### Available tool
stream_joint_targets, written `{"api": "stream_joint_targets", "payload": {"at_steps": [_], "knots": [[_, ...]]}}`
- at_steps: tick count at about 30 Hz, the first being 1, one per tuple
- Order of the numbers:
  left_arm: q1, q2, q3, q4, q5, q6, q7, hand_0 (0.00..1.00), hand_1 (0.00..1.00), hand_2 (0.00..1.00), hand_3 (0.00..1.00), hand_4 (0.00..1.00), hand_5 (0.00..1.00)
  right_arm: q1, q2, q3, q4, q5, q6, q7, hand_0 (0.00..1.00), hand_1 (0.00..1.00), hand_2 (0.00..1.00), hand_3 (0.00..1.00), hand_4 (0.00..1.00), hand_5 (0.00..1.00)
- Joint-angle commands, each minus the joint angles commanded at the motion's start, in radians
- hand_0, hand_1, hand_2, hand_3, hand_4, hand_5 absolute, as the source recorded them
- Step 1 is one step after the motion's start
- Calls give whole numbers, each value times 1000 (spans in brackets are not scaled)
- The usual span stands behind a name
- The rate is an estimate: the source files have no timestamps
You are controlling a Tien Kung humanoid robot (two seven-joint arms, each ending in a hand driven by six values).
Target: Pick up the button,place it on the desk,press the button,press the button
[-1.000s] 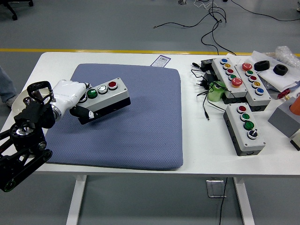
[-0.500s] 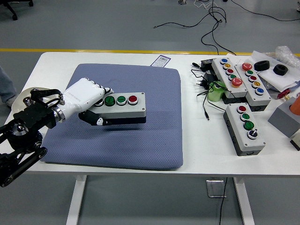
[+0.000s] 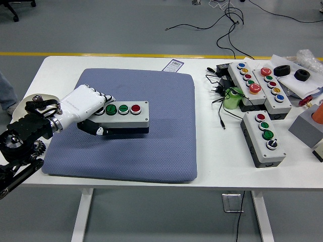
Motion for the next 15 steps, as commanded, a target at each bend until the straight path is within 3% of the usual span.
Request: {"api": "stream_joint_targets", "payload": {"at_steps": [4,5,10,11,15], "knots": [[-14,6,25,19,0,-27,-4,96,155,230,719,833,363,2,0,-2,0,1,0,0,598,672,706,633,332,153],[-19,7,38,28,0,-32,-6,407,564,666,804,836,363,2,-1,-1,0,1,0,0,598,671,706,633,331,153],[-27,11,62,52,0,-43,-9,407,564,666,804,836,363,4,-1,1,0,-1,0,1,598,671,706,633,331,153],[-27,12,64,55,0,-46,-9,914,923,995,998,889,379,4,0,2,0,-2,0,1,598,671,706,633,331,152],[-22,12,59,50,0,-75,25,914,923,995,998,889,379,4,0,6,0,-6,0,1,598,671,706,633,331,152]]}}
